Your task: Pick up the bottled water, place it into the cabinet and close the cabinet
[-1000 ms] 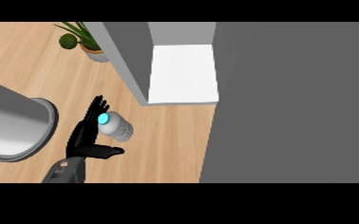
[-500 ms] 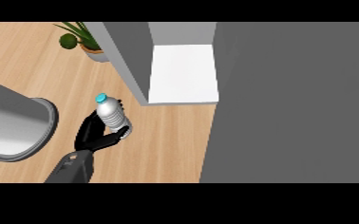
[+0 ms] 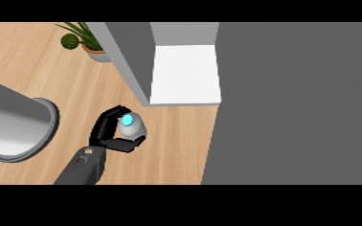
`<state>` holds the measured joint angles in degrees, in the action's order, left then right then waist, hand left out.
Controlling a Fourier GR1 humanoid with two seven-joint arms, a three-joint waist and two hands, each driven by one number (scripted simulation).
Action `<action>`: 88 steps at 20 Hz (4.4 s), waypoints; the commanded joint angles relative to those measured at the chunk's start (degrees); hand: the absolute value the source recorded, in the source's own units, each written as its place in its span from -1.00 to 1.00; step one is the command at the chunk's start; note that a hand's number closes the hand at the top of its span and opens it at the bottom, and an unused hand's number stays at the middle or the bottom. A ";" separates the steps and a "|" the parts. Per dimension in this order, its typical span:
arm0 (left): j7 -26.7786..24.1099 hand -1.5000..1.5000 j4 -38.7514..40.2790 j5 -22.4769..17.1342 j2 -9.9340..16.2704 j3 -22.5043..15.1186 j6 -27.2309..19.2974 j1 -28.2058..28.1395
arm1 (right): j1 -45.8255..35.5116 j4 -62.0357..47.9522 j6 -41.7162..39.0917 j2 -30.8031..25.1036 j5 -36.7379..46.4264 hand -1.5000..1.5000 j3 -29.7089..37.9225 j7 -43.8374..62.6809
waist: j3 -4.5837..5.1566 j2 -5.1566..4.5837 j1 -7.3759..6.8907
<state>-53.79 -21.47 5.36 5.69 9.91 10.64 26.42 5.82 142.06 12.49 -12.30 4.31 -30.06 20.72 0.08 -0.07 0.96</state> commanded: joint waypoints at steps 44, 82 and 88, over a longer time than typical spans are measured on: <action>32.66 1.00 -27.87 -32.54 -5.69 -30.56 -40.39 15.17 | 6.33 7.64 2.08 -4.85 -0.38 -1.00 -0.99 -1.56 | -0.06 -0.05 0.46; 14.55 -1.00 14.20 -38.56 -5.68 -24.36 -44.14 37.81 | 11.46 3.64 -5.11 -6.34 -7.98 -1.00 4.42 -12.26 | -0.02 -1.47 3.33; 14.20 -1.00 14.43 -38.10 -5.68 -24.52 -42.06 38.10 | 11.61 3.83 -4.70 -5.52 -6.49 -1.00 2.86 -10.55 | -0.01 -1.19 3.38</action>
<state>-38.96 -7.21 -33.47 0.19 -13.98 -32.56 64.82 16.93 142.25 7.97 -17.67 -0.60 -26.87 7.36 0.06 -1.49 4.66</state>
